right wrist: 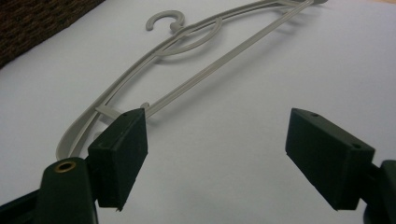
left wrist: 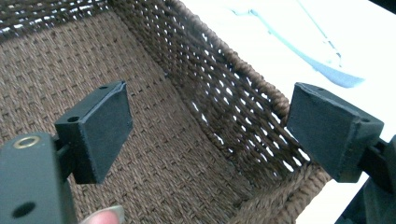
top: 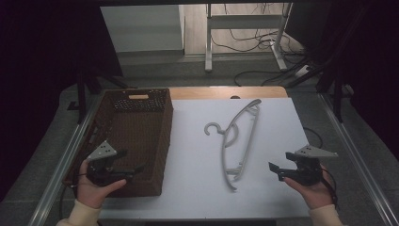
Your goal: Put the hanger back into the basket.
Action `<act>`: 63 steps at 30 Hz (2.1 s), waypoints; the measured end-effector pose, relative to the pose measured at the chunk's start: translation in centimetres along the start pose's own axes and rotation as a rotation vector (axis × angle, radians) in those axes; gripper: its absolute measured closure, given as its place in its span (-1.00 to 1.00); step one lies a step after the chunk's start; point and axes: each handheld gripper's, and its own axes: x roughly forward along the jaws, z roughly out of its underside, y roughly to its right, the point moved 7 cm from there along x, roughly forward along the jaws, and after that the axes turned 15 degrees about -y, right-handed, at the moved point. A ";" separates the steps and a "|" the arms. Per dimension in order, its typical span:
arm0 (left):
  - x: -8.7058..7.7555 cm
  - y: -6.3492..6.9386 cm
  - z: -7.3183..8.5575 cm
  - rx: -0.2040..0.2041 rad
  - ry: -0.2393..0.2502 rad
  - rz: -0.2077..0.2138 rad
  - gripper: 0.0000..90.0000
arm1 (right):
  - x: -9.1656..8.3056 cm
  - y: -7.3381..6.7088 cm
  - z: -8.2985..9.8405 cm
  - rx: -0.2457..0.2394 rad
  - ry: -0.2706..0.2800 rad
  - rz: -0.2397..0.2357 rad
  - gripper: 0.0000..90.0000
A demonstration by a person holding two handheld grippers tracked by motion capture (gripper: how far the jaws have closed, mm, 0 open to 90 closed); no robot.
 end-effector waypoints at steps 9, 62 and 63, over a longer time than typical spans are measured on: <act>0.3 0.0 0.1 0.002 -0.015 -0.001 -0.68 | 0.5 0.0 0.0 -0.008 -0.018 -0.008 -0.51; -0.4 0.6 -0.4 0.001 0.009 0.025 -0.67 | 5.1 -2.7 -5.8 0.034 -0.137 0.028 -0.30; -0.5 0.6 -0.5 0.000 0.010 0.025 -0.67 | 5.5 -2.6 -6.2 0.041 -0.145 0.029 -0.29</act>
